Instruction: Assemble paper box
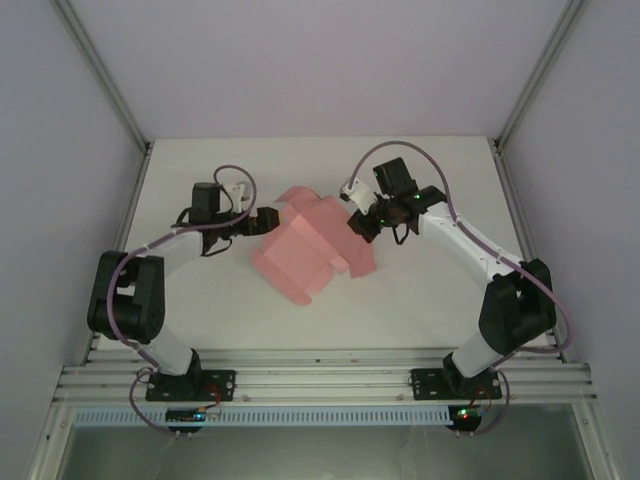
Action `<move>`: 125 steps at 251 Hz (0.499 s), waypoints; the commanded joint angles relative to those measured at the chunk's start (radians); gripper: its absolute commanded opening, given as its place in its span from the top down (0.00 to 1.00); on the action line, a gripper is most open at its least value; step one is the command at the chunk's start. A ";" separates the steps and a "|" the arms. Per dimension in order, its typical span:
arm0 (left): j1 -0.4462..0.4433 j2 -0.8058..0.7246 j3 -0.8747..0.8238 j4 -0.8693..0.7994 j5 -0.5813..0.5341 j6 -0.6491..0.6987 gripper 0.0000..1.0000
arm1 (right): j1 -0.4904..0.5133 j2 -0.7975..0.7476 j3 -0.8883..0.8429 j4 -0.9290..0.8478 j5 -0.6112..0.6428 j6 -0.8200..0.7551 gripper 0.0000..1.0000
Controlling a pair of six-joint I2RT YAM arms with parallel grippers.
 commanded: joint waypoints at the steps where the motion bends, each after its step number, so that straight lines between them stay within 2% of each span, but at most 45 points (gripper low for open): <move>1: -0.004 0.019 0.040 0.040 0.059 -0.002 0.01 | 0.002 -0.005 0.012 0.020 -0.031 0.003 1.00; 59: -0.048 0.050 0.081 -0.028 0.074 0.112 0.00 | 0.007 -0.011 0.006 0.014 -0.056 -0.004 1.00; 125: -0.184 0.071 0.172 -0.227 -0.188 0.270 0.01 | 0.045 -0.029 -0.021 0.015 -0.018 -0.053 1.00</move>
